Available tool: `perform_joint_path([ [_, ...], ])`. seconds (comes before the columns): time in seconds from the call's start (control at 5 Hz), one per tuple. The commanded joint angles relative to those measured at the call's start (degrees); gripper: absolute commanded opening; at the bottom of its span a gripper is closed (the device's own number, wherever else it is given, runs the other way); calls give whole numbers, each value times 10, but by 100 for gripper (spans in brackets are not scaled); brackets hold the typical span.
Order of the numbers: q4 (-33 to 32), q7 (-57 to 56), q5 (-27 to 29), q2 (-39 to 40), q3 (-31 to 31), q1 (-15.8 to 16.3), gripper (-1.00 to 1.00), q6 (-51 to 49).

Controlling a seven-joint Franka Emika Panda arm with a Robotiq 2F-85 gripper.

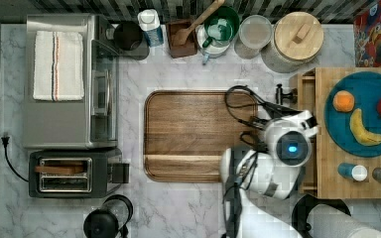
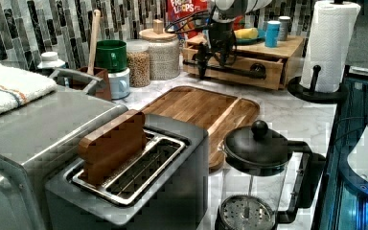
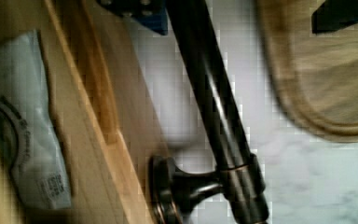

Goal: Open the drawer.

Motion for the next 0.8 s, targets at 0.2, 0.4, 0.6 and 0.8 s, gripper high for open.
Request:
perform_joint_path([
  [0.2,-72,151,-27,-40,72,139,100,0],
  [0.4,-65,179,-23,-51,84,146,100,-37],
  [0.6,-56,211,-16,-50,74,168,100,-44],
  [0.8,-31,235,-5,-32,68,179,100,-56],
])
